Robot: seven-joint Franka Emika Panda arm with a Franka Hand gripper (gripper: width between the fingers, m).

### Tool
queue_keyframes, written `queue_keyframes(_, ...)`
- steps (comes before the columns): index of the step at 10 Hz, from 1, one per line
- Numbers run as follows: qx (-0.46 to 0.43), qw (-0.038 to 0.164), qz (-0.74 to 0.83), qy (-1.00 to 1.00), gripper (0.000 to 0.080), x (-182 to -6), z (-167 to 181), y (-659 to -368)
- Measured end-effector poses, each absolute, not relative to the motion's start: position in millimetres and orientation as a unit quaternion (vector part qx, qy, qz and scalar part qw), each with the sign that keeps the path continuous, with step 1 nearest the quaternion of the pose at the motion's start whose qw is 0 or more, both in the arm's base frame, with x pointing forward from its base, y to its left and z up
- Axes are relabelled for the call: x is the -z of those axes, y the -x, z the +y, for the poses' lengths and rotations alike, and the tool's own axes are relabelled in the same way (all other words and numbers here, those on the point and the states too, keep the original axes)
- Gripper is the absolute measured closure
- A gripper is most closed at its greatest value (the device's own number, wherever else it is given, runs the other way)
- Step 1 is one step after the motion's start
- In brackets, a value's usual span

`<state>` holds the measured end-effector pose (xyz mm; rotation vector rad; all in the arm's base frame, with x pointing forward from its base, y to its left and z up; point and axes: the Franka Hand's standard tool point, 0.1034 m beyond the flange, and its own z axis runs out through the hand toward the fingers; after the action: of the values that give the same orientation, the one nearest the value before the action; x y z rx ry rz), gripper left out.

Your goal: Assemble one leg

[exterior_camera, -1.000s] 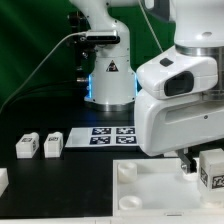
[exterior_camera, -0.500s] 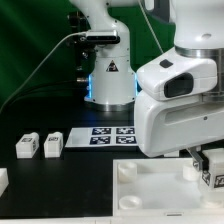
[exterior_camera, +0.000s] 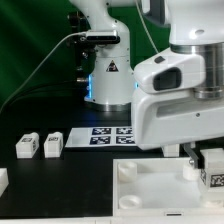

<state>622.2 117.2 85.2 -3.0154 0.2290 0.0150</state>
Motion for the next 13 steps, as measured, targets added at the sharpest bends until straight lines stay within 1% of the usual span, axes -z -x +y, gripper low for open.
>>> queue_keyframes(1, 0.0, 0.061, 0.165, 0.984, 0.0498, -84.9, 116.6, -621.5)
queue_keyframes(2, -0.002, 0.07, 0.252, 0.965, 0.0498, -84.4, 114.6, -621.7)
queue_keyframes(4, -0.01, 0.081, 0.407, 0.91, 0.0498, -84.3, 116.1, -623.7)
queue_keyframes(8, -0.029, 0.091, 0.525, 0.846, 0.0501, -84.4, 124.4, -622.4)
queue_keyframes(9, -0.044, 0.103, 0.61, 0.785, 0.0501, -84.6, 129.5, -623.7)
queue_keyframes(11, -0.063, 0.111, 0.696, 0.706, 0.0501, -85.2, 131.9, -626.2)
queue_keyframes(13, -0.061, 0.112, 0.679, 0.723, 0.0501, -84.3, 132.5, -625.2)
